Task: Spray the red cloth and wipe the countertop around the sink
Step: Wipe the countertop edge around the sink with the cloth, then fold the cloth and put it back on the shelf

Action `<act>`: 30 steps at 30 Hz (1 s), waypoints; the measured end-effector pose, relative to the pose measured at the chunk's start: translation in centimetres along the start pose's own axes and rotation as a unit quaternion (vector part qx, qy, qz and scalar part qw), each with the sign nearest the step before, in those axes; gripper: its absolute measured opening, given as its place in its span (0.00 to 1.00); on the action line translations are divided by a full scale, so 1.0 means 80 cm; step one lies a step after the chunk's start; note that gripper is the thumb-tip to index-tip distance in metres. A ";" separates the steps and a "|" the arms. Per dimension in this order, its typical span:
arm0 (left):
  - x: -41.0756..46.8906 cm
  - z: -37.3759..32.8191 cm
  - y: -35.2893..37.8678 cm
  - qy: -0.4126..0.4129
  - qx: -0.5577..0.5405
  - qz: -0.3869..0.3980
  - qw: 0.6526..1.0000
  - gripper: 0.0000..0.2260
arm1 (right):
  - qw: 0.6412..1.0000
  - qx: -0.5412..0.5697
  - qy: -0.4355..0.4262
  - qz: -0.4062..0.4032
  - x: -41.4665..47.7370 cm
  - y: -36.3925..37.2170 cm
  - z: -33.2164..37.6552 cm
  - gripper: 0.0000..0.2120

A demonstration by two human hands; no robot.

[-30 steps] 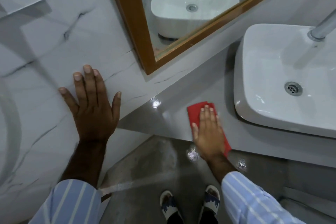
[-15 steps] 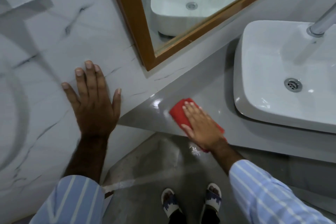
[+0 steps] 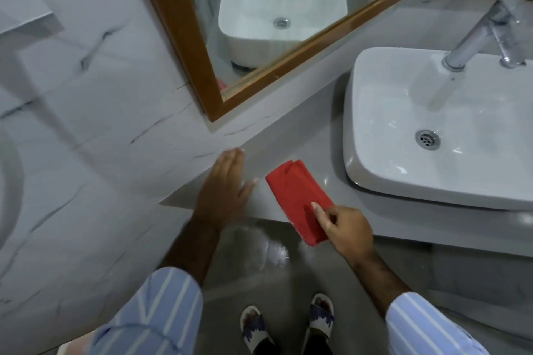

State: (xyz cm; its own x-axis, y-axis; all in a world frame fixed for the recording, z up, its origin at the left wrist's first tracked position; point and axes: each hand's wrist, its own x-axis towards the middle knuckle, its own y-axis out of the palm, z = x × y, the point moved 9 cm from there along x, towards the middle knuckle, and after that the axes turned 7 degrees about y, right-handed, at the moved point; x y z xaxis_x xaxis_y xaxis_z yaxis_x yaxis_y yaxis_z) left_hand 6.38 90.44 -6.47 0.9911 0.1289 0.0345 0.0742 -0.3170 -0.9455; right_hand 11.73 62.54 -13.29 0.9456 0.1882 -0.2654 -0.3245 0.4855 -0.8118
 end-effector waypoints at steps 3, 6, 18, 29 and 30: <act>0.032 -0.027 0.055 -0.057 -0.097 0.080 0.990 0.33 | 0.942 0.115 0.233 0.212 -0.029 0.033 -0.078 0.40; 0.054 -0.046 0.088 -0.080 -0.101 0.128 0.983 0.30 | 0.818 0.283 0.383 0.323 -0.064 0.069 -0.099 0.36; 0.059 -0.037 0.107 -0.261 -0.265 0.130 0.919 0.08 | 0.766 0.509 0.340 0.195 -0.039 0.044 -0.066 0.17; 0.047 -0.151 -0.011 -0.207 -0.654 0.016 0.728 0.09 | 0.827 0.531 0.180 0.042 -0.045 -0.157 -0.043 0.19; 0.052 -0.170 -0.020 -0.193 -0.659 0.023 0.727 0.09 | 0.828 0.531 0.178 0.030 -0.051 -0.176 -0.050 0.20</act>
State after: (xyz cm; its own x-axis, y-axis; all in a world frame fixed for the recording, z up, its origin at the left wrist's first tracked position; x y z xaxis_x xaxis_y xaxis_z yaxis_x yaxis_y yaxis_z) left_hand 11.91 78.72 -0.40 0.9096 0.2629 -0.3217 0.3358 -0.9211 0.1970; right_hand 12.56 51.57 -2.88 0.8131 0.0679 -0.5781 -0.0307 0.9968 0.0738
